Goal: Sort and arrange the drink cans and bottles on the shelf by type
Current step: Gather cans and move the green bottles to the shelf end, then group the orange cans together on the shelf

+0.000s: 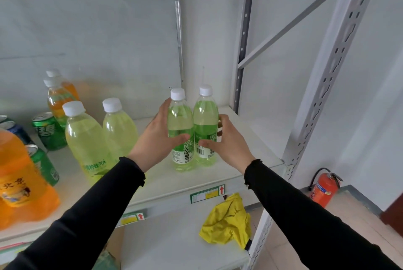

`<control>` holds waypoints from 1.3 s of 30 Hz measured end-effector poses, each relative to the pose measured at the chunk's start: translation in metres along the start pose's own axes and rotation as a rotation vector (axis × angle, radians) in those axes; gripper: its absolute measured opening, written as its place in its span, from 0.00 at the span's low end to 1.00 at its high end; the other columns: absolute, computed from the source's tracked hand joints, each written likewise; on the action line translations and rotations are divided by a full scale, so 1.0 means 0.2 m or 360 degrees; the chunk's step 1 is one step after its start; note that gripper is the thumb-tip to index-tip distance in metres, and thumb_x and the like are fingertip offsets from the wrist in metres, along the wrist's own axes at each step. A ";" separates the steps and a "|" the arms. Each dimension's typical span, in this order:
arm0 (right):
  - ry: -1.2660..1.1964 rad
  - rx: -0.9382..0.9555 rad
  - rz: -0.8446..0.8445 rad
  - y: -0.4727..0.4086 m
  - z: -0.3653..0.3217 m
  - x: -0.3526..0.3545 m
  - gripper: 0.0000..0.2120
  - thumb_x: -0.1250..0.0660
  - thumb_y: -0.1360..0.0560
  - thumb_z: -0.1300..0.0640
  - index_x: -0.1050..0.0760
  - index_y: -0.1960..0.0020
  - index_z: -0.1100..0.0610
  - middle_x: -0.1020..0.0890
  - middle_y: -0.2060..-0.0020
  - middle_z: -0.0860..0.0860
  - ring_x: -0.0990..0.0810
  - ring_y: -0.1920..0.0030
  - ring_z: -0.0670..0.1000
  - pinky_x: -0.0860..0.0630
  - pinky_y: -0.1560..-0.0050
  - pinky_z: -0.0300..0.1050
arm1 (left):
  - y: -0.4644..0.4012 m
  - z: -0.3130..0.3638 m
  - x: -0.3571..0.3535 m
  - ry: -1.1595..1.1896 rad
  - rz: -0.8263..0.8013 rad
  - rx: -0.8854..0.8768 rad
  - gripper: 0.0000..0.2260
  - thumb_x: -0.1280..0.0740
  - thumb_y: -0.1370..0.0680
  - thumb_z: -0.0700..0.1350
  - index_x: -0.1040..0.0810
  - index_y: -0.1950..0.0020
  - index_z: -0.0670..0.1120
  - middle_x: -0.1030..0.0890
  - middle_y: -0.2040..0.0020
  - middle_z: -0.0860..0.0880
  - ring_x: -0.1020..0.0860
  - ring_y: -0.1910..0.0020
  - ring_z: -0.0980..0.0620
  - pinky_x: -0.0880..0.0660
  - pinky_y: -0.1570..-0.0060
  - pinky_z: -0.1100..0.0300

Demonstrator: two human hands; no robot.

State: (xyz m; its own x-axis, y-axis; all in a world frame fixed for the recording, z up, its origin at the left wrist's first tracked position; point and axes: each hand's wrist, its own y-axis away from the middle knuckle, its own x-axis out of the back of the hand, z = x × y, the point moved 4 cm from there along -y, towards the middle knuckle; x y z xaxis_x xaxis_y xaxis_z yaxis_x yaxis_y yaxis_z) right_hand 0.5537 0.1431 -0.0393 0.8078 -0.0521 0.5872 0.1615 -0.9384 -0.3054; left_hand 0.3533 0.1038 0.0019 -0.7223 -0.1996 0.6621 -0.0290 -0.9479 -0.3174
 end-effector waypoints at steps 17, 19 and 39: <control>0.0675 0.0549 -0.0098 0.48 -0.35 -0.08 0.18 0.34 0.23 0.40 0.26 0.37 0.46 0.23 0.41 0.40 0.26 0.40 0.45 0.24 0.50 0.46 | 0.72 -0.07 0.35 -0.0906 0.0107 -0.0069 0.21 0.32 0.22 0.56 0.27 0.29 0.56 0.25 0.33 0.58 0.27 0.36 0.54 0.28 0.42 0.58; 0.0662 0.0594 -0.0139 0.52 -0.45 -0.17 0.18 0.34 0.22 0.40 0.26 0.37 0.47 0.23 0.41 0.40 0.26 0.40 0.45 0.24 0.49 0.46 | 0.81 -0.13 0.44 -0.0917 0.0134 -0.0022 0.21 0.32 0.22 0.56 0.26 0.30 0.56 0.24 0.33 0.57 0.26 0.36 0.53 0.28 0.42 0.57; 0.0427 0.0778 -0.0402 1.22 -1.71 -1.47 0.22 0.34 0.22 0.41 0.28 0.32 0.49 0.24 0.38 0.43 0.27 0.38 0.45 0.27 0.40 0.45 | 1.94 -1.01 1.74 -0.0847 0.0227 0.0264 0.23 0.31 0.23 0.55 0.28 0.28 0.55 0.25 0.33 0.55 0.28 0.35 0.53 0.32 0.39 0.57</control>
State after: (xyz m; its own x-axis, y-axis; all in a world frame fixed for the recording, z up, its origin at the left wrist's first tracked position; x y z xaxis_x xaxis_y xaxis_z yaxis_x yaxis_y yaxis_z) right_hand 0.1614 -0.1866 -0.0297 0.5500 0.0080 0.8351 0.6222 -0.6710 -0.4033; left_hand -0.0499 -0.2840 -0.0281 -0.2626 -0.3853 0.8846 0.1834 -0.9200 -0.3463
